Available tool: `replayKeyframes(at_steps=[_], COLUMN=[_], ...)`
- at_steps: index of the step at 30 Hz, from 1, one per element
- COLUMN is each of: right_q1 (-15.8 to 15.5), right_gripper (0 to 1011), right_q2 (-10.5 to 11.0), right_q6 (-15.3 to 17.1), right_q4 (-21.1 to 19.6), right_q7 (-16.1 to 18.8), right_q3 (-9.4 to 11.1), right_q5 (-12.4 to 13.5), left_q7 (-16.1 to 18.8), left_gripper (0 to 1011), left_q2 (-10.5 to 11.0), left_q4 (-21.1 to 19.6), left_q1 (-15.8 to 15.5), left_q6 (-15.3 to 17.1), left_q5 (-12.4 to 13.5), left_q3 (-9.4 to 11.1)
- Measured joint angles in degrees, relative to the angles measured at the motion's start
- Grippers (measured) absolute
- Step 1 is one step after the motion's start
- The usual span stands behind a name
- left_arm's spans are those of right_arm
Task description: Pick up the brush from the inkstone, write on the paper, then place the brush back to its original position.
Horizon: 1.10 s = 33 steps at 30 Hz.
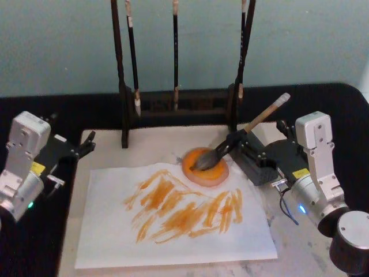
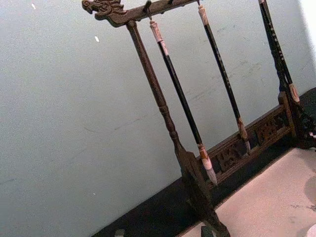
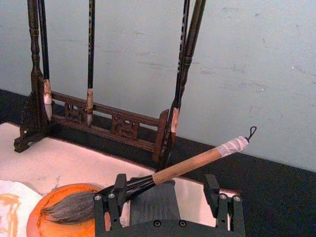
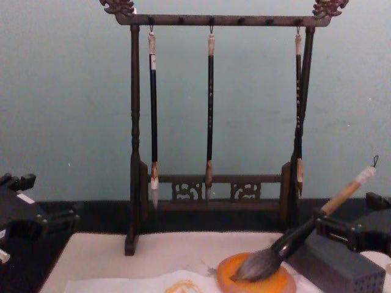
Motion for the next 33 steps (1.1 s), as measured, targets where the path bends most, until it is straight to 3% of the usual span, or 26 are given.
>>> replayKeyframes(at_steps=[33], right_q1=[0.0], right_gripper=[1000], right_q2=[0.1], right_q6=[0.0], right_q4=[-0.1], right_q7=[0.1], right_q3=[0.0], right_q5=[0.3], left_q7=[0.0], left_gripper=[1001], left_q2=[0.0], left_q4=[0.0], left_q1=[0.0], left_q6=[0.0], left_q5=[0.0], left_q3=[0.0])
